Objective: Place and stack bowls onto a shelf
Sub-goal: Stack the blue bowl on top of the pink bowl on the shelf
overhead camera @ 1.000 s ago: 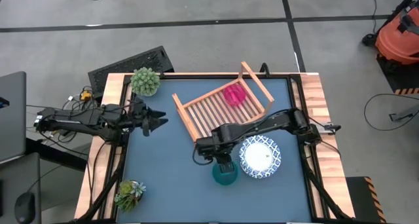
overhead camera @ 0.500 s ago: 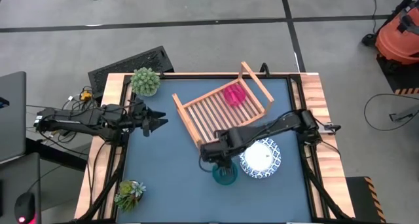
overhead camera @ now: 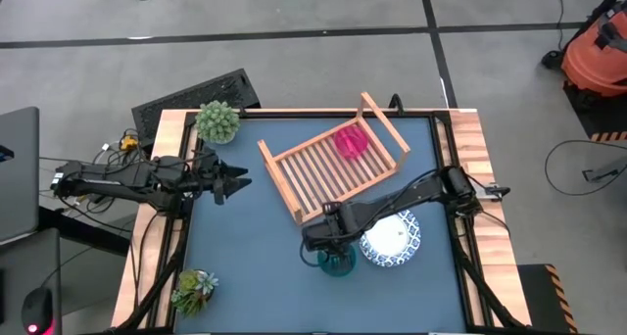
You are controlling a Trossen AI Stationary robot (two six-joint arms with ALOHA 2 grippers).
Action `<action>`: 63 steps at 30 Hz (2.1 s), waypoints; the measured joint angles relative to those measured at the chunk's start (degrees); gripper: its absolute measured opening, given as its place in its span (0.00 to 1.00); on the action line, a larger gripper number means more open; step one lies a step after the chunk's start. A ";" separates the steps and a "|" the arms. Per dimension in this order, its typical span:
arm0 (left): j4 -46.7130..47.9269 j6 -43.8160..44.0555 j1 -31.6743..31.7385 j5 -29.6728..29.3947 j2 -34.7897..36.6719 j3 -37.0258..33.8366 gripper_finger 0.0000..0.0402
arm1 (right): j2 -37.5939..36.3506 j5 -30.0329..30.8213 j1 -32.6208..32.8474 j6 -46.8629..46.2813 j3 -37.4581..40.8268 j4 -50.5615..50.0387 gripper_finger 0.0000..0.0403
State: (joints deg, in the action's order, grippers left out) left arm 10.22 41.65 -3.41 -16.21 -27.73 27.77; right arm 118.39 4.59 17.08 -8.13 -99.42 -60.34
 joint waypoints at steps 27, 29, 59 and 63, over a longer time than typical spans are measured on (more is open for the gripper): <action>1.85 -0.08 -0.01 -0.68 0.00 0.00 0.68 | -0.02 -0.14 -1.49 2.17 4.14 4.10 0.12; 2.33 -0.08 0.00 -0.70 -0.02 0.00 0.68 | -0.03 -0.23 -1.58 2.43 4.09 4.09 0.05; 2.97 -0.07 0.00 -0.66 0.00 0.02 0.68 | -8.20 -15.13 -8.37 4.60 1.47 -2.90 0.04; 3.39 -0.07 -0.01 -0.66 0.00 0.00 0.68 | -8.19 -15.04 -8.82 4.56 1.49 -2.48 0.04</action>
State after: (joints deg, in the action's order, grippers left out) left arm 13.61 41.57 -3.42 -16.86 -27.73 27.77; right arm 110.19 -10.45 8.26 -3.57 -97.93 -62.82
